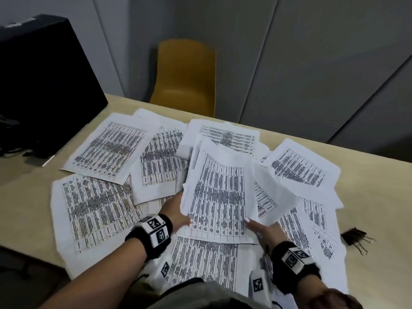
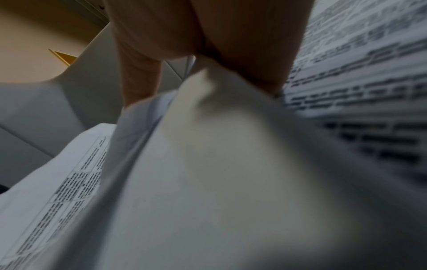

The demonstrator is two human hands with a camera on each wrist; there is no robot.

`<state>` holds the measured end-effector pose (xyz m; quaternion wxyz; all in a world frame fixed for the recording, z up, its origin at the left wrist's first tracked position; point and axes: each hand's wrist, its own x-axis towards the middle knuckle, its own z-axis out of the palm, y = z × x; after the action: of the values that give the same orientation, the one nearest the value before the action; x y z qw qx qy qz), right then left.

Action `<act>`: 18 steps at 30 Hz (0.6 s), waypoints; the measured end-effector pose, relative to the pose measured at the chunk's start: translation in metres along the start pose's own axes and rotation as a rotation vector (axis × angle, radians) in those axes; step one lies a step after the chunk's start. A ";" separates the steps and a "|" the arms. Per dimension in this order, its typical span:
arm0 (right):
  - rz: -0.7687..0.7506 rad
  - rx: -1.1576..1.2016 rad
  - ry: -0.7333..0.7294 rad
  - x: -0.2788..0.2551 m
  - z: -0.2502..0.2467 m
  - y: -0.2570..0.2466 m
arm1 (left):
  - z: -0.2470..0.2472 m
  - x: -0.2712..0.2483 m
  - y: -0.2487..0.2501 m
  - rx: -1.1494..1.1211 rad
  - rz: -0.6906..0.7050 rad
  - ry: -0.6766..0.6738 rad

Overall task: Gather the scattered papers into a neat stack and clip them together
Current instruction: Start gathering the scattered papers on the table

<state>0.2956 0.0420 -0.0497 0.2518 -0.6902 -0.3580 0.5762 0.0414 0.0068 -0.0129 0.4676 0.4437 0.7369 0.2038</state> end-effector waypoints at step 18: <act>-0.035 0.059 0.085 0.013 -0.008 0.013 | -0.074 0.006 -0.094 -0.028 -0.396 0.787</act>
<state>0.3069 0.0443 -0.0657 0.2971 -0.7000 -0.3418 0.5521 -0.0681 -0.0285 -0.0478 0.1873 0.1758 0.9269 0.2737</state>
